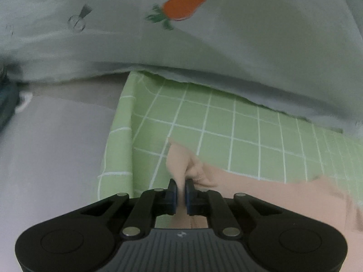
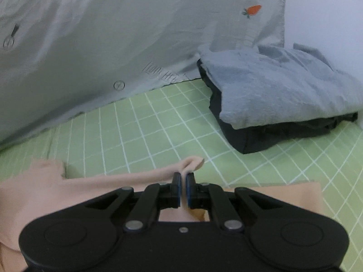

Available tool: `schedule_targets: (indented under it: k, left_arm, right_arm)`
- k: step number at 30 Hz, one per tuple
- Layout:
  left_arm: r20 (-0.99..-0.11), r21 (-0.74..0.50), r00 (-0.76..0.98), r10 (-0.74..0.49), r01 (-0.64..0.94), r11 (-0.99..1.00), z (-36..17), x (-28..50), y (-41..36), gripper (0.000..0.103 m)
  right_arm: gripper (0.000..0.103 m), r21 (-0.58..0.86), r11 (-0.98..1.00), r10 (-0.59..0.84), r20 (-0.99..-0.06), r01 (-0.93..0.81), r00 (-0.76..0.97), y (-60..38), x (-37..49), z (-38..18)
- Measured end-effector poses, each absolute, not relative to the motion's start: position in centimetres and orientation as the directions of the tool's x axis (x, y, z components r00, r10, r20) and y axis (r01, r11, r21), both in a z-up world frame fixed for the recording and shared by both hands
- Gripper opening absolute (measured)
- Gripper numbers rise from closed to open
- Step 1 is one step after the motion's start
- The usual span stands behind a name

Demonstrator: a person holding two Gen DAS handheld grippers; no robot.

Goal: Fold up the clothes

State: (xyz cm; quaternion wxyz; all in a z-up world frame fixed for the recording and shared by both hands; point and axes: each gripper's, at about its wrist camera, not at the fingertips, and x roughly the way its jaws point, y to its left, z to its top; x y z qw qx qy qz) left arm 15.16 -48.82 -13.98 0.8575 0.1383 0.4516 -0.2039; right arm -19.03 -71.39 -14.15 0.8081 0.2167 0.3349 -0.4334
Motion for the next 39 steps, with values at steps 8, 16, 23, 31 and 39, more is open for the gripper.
schedule_targets:
  k: [8,16,23,31,39]
  left_arm:
    - [-0.807,0.036,0.538,-0.245,0.458,0.888,-10.3,13.9,-45.8,0.051]
    - [-0.782,0.02,0.566,-0.261,0.442,0.897,-6.0,7.1,-38.3,0.064]
    - [-0.833,-0.025,0.477,-0.28,0.473,0.88,-7.9,0.5,-34.2,0.064]
    - [-0.875,-0.03,0.394,-0.282,0.536,0.843,-10.2,-5.3,-32.4,0.064]
    - [-0.88,-0.074,0.319,-0.351,0.638,0.767,-11.1,-8.5,-35.3,0.064]
  right_arm:
    - [0.005,0.123,0.657,-0.473,-0.701,0.744,0.534,-66.1,-18.7,-12.6]
    - [0.005,0.145,0.849,-0.306,-0.65,0.509,0.696,-57.0,-17.8,-10.3]
    - [0.005,0.118,0.961,-0.094,-0.71,0.25,0.698,-48.5,-17.0,-11.8]
    - [0.07,0.172,0.929,-0.055,-0.812,0.329,0.581,-46.6,-18.6,-15.4]
    - [0.102,0.107,0.859,-0.213,-0.815,0.5,0.539,-48.4,-22.9,-15.9]
